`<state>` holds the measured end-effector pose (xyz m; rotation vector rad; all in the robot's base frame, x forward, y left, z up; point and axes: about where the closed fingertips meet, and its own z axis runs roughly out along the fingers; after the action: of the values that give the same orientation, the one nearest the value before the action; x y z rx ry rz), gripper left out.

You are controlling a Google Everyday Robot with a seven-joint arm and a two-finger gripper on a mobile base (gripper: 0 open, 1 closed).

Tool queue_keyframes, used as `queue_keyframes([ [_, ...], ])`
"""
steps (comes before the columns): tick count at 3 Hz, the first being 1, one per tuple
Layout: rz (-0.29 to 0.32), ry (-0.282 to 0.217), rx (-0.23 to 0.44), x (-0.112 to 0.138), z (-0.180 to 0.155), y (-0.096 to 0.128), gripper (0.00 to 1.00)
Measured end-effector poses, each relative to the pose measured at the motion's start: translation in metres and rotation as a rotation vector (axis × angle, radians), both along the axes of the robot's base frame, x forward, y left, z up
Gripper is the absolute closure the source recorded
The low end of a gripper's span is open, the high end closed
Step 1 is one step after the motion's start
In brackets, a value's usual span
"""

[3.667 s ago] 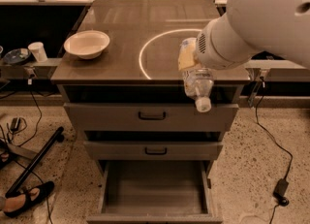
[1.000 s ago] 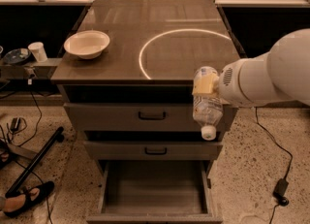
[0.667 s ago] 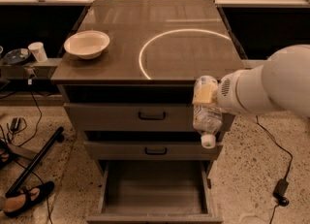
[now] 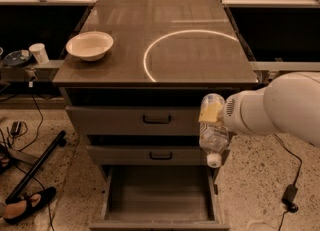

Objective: Place blue plastic bottle into bottom drawer

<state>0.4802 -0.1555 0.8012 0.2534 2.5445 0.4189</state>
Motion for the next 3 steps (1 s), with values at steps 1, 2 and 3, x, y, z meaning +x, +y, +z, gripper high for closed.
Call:
queue_keyframes([
  [1,-0.013,0.019,0.007,-0.006,-0.013,-0.002,1.0],
  [2,-0.023,0.049,0.022,-0.016,-0.032,-0.001,1.0],
  [3,-0.02,0.052,0.033,-0.017,-0.038,0.0,1.0],
])
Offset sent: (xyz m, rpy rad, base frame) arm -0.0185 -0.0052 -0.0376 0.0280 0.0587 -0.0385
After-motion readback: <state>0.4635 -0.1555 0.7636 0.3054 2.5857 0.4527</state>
